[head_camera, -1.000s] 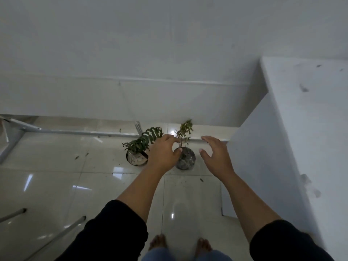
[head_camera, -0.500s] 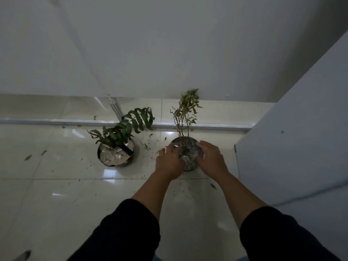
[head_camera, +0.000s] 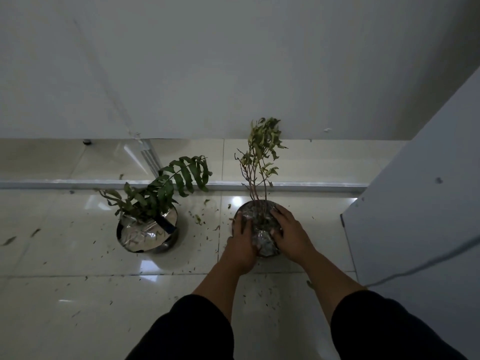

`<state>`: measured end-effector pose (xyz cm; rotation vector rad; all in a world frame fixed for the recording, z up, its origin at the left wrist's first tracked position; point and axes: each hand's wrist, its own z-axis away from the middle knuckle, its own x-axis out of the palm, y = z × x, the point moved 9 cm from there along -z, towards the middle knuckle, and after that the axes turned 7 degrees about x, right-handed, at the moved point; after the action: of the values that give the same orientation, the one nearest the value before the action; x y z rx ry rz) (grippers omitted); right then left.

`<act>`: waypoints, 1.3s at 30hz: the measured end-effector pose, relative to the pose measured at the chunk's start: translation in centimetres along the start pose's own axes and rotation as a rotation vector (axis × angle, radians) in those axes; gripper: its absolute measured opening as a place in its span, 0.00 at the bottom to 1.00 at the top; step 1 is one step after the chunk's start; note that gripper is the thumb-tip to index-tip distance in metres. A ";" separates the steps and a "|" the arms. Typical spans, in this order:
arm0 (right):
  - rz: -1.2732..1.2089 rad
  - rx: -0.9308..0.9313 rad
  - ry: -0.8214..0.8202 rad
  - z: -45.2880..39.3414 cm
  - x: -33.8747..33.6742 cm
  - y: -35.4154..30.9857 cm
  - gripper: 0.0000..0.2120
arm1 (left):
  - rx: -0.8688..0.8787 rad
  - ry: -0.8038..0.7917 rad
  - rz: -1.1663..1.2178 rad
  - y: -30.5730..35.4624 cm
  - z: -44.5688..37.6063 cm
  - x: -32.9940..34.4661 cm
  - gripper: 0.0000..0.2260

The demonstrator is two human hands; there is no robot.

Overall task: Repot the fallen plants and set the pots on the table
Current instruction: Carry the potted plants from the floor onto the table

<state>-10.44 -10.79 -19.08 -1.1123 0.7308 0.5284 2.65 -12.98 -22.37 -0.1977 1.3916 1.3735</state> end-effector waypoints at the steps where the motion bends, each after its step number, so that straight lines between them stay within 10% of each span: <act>1: -0.006 0.000 0.007 0.1 0.1 -0.1 0.28 | 0.011 0.019 0.010 -0.1 0.0 -0.1 0.39; 17: -0.175 0.037 0.090 3.8 -6.5 -6.4 0.28 | 0.210 0.095 0.003 6.2 4.1 -10.1 0.38; 39: -0.192 0.101 0.154 29.3 -30.4 -27.3 0.34 | 0.146 0.044 -0.045 28.1 29.9 -32.8 0.37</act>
<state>-3.54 5.84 27.86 -1.1232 0.7661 0.2430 10.56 1.06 27.65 -0.1627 1.5093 1.2320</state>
